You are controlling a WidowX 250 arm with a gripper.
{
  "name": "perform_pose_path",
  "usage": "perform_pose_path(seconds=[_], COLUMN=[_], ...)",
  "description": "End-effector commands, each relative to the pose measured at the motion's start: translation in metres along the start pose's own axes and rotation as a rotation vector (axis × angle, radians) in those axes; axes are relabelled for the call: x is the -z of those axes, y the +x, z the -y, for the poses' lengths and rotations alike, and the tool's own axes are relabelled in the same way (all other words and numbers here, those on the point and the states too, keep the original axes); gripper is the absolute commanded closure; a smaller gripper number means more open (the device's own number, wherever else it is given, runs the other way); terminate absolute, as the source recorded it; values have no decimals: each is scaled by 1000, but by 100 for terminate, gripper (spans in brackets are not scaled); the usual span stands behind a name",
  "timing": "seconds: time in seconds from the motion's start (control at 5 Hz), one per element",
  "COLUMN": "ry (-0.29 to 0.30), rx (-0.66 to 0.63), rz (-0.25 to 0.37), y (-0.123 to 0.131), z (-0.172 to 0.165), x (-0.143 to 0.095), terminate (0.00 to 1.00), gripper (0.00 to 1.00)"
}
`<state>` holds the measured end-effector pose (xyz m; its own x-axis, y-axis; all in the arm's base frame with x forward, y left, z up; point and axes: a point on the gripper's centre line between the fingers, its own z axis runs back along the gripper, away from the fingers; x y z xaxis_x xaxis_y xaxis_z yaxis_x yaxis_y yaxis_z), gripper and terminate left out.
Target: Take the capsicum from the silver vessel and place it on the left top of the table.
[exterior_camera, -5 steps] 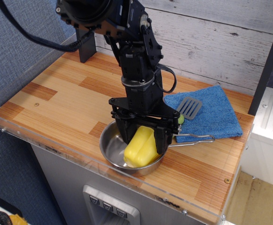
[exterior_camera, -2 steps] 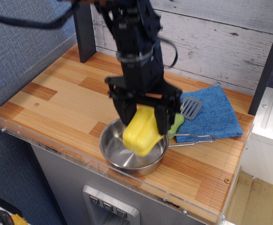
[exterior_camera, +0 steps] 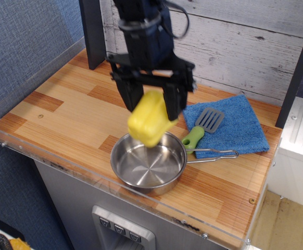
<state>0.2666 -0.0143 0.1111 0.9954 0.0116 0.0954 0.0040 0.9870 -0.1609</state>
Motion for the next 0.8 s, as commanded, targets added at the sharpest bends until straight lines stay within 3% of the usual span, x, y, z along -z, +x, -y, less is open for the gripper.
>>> perform_pose_path(seconds=[0.0,0.4,0.6], ry=[46,81,144], rx=[-27,-99,-152], rz=[29,15,18], y=[19,13,12], z=[-40,-87,-108], x=[-25,-30,-24], terminate=[0,0,0], gripper=[100,100,100])
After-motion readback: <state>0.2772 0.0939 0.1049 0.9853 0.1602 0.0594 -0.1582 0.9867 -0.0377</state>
